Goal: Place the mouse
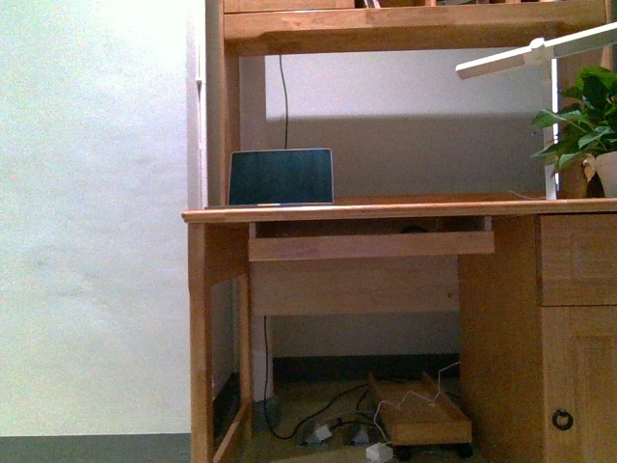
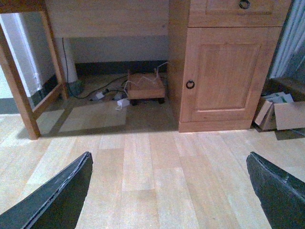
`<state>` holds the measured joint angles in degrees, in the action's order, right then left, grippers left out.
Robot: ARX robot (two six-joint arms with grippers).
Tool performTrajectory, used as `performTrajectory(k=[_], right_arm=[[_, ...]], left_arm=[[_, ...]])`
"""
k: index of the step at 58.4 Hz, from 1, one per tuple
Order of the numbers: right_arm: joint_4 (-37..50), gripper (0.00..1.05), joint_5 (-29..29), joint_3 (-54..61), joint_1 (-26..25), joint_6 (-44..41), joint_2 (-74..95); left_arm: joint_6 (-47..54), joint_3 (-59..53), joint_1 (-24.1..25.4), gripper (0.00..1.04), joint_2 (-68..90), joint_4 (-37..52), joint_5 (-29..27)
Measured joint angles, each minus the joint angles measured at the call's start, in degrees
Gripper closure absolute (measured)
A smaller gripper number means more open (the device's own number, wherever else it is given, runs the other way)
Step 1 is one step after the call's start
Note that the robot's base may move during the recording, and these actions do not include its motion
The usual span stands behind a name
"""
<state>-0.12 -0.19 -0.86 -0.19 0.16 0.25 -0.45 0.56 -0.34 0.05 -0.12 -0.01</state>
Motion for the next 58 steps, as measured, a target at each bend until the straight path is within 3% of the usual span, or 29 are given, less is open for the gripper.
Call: performTrajectory(k=[58], right_arm=[[0.0,0.07,0.0,0.0,0.0,0.0,0.0]], left_arm=[[0.0,0.0,0.0,0.08,0.0,0.0,0.0]])
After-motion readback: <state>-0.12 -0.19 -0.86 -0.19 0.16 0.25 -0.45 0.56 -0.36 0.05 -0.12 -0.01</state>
